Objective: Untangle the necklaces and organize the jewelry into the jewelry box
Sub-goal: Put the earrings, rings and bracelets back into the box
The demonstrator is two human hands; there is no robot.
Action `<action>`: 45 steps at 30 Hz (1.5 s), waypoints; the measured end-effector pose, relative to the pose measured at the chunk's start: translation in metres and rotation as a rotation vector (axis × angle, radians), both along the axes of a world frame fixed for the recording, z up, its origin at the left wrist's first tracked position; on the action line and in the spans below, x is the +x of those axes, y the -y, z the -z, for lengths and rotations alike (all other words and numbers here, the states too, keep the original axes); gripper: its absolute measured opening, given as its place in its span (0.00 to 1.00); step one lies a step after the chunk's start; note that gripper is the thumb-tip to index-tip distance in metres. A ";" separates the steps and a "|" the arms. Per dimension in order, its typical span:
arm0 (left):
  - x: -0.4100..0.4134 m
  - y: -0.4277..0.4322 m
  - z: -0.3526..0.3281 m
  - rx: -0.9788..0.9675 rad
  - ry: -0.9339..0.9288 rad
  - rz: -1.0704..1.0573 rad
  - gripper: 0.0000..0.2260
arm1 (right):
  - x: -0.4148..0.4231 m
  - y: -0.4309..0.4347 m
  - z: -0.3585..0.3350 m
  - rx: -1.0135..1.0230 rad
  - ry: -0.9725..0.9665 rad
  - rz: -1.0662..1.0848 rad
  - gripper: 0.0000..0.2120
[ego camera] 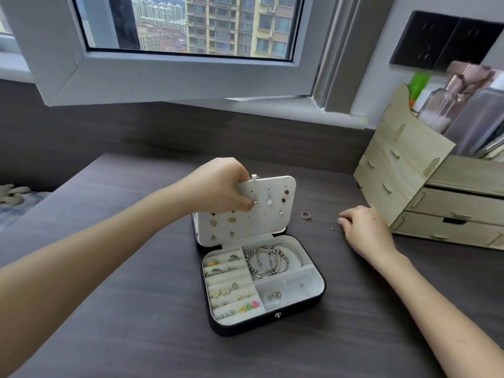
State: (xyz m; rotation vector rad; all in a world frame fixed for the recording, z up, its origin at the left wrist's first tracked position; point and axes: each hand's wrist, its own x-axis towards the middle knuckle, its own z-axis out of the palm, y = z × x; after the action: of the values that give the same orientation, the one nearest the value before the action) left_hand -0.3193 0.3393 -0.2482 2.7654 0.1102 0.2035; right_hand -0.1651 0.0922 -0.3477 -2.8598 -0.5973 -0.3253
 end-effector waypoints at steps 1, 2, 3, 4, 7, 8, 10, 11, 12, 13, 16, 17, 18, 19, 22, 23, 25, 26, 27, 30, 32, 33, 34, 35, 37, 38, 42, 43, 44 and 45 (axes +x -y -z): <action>0.002 0.000 -0.002 0.010 -0.019 -0.005 0.16 | 0.002 0.000 0.002 -0.013 -0.010 0.002 0.10; 0.003 -0.001 -0.004 0.016 -0.039 -0.006 0.16 | 0.004 0.000 0.003 -0.019 -0.008 0.006 0.10; 0.005 -0.001 -0.004 0.019 -0.056 -0.005 0.16 | 0.005 -0.001 0.002 -0.025 -0.003 0.008 0.09; 0.006 -0.002 -0.004 0.019 -0.067 -0.001 0.16 | 0.006 -0.003 0.002 -0.032 -0.006 0.011 0.08; 0.007 -0.004 -0.003 -0.007 -0.074 0.004 0.16 | 0.002 -0.007 -0.005 0.003 -0.009 0.019 0.06; 0.007 -0.005 -0.002 -0.023 -0.078 0.009 0.14 | -0.003 -0.009 -0.009 0.065 0.001 0.001 0.06; 0.007 -0.009 0.000 -0.089 -0.088 0.020 0.07 | -0.020 -0.018 -0.022 0.299 0.021 -0.105 0.05; 0.005 -0.010 -0.001 -0.149 -0.087 0.019 0.05 | -0.033 -0.025 -0.033 0.445 0.005 -0.177 0.05; 0.004 -0.012 -0.001 -0.231 -0.092 0.019 0.10 | -0.047 -0.033 -0.044 0.574 -0.036 -0.251 0.04; 0.003 -0.013 -0.001 -0.321 -0.095 0.024 0.14 | -0.060 -0.041 -0.054 0.674 -0.087 -0.324 0.04; 0.001 -0.014 -0.004 -0.483 -0.044 0.113 0.18 | -0.086 -0.064 -0.077 0.847 -0.232 -0.478 0.05; 0.000 -0.013 -0.005 -0.513 -0.010 0.149 0.15 | -0.089 -0.071 -0.080 0.876 -0.264 -0.501 0.05; 0.000 -0.013 -0.005 -0.533 0.031 0.188 0.12 | -0.091 -0.076 -0.083 0.896 -0.289 -0.511 0.06; -0.001 -0.011 -0.005 -0.543 0.073 0.218 0.09 | -0.092 -0.081 -0.084 0.916 -0.316 -0.512 0.06; -0.001 -0.010 -0.002 -0.478 0.213 0.256 0.03 | -0.094 -0.089 -0.085 1.004 -0.411 -0.516 0.05; 0.000 -0.010 -0.001 -0.447 0.253 0.260 0.02 | -0.096 -0.091 -0.086 1.043 -0.454 -0.517 0.05; 0.000 -0.012 0.002 -0.403 0.308 0.271 0.01 | -0.098 -0.093 -0.087 1.124 -0.559 -0.512 0.05; 0.000 -0.012 0.002 -0.392 0.327 0.279 0.01 | -0.098 -0.093 -0.088 1.157 -0.611 -0.505 0.05; 0.000 -0.013 0.003 -0.381 0.344 0.289 0.01 | -0.098 -0.094 -0.088 1.183 -0.657 -0.499 0.04; -0.001 -0.011 0.005 -0.318 0.391 0.320 0.02 | -0.097 -0.095 -0.089 1.228 -0.732 -0.494 0.04; -0.002 -0.011 0.006 -0.310 0.412 0.329 0.04 | -0.099 -0.096 -0.089 1.229 -0.717 -0.505 0.04; -0.003 -0.011 0.006 -0.318 0.422 0.331 0.05 | -0.101 -0.096 -0.089 1.224 -0.696 -0.513 0.05; -0.003 -0.012 0.006 -0.331 0.428 0.329 0.06 | -0.102 -0.096 -0.088 1.217 -0.673 -0.521 0.05; -0.004 -0.012 0.006 -0.349 0.427 0.324 0.06 | -0.104 -0.097 -0.088 1.207 -0.645 -0.530 0.05; -0.005 -0.013 0.006 -0.395 0.403 0.310 0.04 | -0.106 -0.097 -0.088 1.168 -0.557 -0.556 0.05; -0.005 -0.013 0.005 -0.419 0.388 0.303 0.02 | -0.107 -0.097 -0.089 1.132 -0.496 -0.572 0.05; -0.006 -0.010 0.003 -0.474 0.343 0.294 0.02 | -0.108 -0.091 -0.092 0.935 -0.258 -0.635 0.04; -0.006 -0.010 0.003 -0.471 0.335 0.294 0.03 | -0.107 -0.090 -0.091 0.888 -0.209 -0.647 0.04; -0.006 -0.010 0.003 -0.466 0.332 0.289 0.03 | -0.107 -0.089 -0.090 0.853 -0.160 -0.660 0.05; -0.005 -0.012 0.003 -0.467 0.335 0.278 0.03 | -0.107 -0.087 -0.089 0.832 -0.108 -0.674 0.05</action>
State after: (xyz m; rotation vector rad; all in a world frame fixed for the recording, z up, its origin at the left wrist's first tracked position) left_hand -0.3242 0.3508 -0.2514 2.2165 -0.2768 0.4919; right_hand -0.2722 0.1795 -0.2591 -1.7575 -1.0460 -0.2226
